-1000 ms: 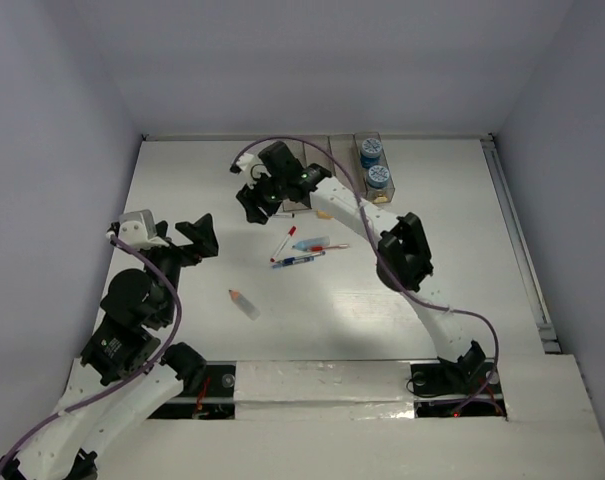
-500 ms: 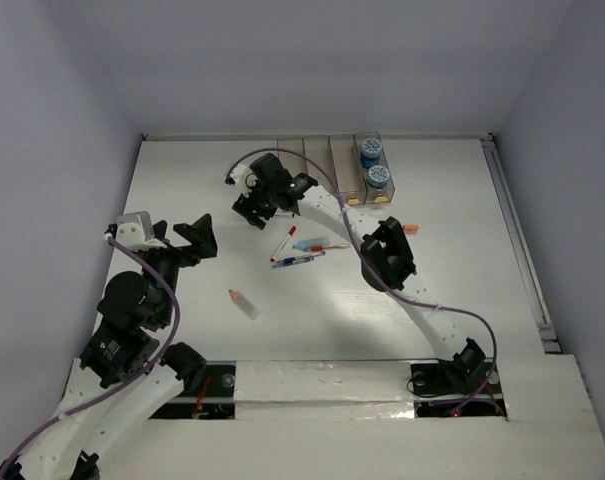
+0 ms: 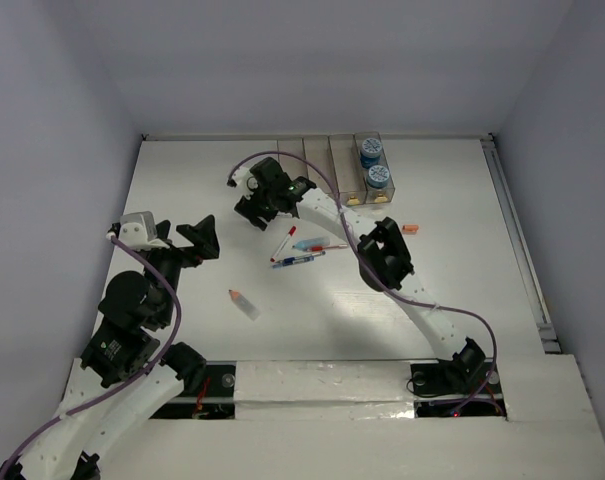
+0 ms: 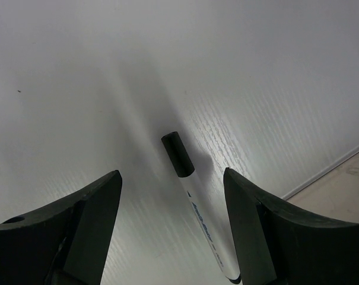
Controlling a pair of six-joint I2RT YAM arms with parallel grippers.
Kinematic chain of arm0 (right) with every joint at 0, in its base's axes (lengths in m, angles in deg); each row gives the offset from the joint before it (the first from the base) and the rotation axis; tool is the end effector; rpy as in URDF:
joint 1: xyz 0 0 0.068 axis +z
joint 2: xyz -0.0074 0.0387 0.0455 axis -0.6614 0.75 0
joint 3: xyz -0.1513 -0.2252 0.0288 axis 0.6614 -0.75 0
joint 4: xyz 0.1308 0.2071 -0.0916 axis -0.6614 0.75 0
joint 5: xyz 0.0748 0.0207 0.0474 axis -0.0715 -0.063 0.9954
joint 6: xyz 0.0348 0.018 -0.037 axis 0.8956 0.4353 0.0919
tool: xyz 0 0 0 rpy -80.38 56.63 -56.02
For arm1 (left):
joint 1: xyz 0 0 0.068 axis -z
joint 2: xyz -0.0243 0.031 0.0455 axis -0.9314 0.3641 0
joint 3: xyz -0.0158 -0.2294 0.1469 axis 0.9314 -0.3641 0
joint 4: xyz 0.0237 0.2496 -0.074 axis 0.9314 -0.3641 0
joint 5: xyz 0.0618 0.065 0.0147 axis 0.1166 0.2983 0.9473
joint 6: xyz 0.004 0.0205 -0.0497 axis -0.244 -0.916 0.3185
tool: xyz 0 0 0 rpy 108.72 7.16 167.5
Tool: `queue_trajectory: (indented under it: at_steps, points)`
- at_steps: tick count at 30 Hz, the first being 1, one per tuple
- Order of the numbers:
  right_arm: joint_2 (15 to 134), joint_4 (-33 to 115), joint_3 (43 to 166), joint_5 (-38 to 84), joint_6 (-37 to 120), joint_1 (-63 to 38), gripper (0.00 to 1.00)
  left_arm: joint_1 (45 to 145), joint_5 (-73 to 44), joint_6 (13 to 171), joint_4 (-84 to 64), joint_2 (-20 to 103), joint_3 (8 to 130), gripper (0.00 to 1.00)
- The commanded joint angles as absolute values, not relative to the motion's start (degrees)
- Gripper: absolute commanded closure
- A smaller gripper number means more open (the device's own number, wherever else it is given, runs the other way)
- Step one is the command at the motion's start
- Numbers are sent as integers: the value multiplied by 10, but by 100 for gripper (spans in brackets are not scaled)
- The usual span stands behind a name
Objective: Sort the stationery into containers
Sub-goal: Pick up the pen from the center of the board.
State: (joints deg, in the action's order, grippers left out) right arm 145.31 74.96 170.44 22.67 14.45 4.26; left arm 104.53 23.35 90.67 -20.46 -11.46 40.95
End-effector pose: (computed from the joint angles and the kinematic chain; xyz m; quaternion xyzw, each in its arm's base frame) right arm 0.4037 0.4195 0.1797 -0.5194 0.7596 0.1428 0.3645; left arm 0.0780 -0.0349 0.3839 -0.0614 0.6295 -0.1521 0.7595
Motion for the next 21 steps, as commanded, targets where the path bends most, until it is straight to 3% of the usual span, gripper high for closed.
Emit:
queue_trajectory:
  at_steps: [1, 19, 21]
  points:
    - [1457, 718, 1705, 213, 157, 34, 26, 1041, 221, 899, -171, -112, 408, 1]
    - [1460, 743, 1671, 206, 166, 34, 32, 1041, 213, 897, -166, -124, 405, 1]
    - [1460, 755, 1673, 217, 171, 34, 36, 1041, 213, 896, -166, -124, 405, 1]
